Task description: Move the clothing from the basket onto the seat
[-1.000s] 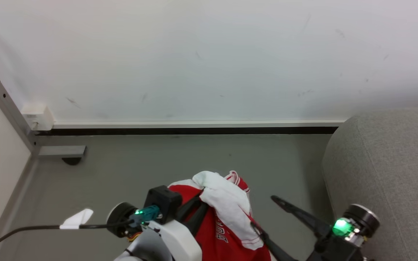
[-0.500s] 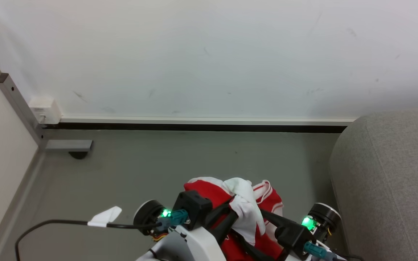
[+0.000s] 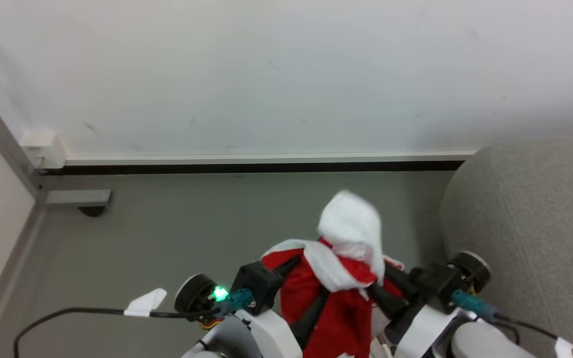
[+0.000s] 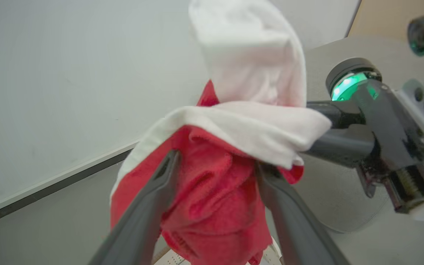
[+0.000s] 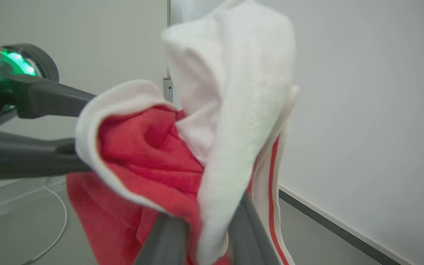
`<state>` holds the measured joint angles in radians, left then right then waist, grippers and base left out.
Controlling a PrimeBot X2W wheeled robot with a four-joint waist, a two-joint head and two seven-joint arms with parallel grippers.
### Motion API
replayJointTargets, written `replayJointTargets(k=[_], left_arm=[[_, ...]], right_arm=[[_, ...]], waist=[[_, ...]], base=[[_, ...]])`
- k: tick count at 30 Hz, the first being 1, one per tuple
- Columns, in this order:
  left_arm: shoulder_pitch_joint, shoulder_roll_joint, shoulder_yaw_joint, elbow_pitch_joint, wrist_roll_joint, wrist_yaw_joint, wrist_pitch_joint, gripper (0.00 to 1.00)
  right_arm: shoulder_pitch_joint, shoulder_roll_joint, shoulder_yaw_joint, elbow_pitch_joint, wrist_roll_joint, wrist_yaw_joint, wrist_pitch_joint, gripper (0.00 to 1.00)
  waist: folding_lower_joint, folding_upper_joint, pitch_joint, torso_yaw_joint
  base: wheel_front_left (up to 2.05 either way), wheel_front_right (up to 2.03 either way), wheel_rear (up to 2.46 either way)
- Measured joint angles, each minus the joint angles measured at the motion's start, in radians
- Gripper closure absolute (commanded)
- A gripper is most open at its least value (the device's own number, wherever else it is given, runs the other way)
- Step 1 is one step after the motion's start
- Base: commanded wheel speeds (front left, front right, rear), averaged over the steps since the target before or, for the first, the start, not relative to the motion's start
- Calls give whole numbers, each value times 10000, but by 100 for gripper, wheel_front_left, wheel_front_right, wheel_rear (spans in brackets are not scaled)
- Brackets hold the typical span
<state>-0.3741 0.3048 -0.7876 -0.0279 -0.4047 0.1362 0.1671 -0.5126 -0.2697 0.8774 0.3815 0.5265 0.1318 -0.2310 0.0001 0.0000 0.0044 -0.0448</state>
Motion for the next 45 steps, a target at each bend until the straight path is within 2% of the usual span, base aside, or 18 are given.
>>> replayJointTargets(k=[7,16,23,28,35,45], left_arm=[[29,-167,-109,614,15,-31,-384,0],[-182,-416,-198,984,-13,-127,-608,0],[-513,-662,-318,1110,-21,-280,-623,0],[-1057,-713,-357,1139,40,-403,-537,0],[-1859,-840,-477,1183,182,-663,-464,0],[-2713,-1080,-694,1350,316,-1081,-487,0]], right_arm=[[-55,-930,-849,-696,113,0,-136,100],[264,-2084,-1787,-1921,59,0,284,100],[644,-2343,-2809,-2606,-58,0,587,100],[457,-2341,-3632,-2878,-234,0,754,100],[-1114,-2491,-5285,-2307,6,2,1016,100],[-4939,-3693,-7453,280,-435,0,1824,100]], waist=[[0,0,176,-825],[-1,0,340,-2372],[-1,0,807,-3135],[-1,0,1420,-3212],[0,0,2398,-3009],[1,0,3512,-2165]], base=[[0,0,0],[0,0,0],[0,0,0],[0,0,0],[0,0,0],[0,0,0]])
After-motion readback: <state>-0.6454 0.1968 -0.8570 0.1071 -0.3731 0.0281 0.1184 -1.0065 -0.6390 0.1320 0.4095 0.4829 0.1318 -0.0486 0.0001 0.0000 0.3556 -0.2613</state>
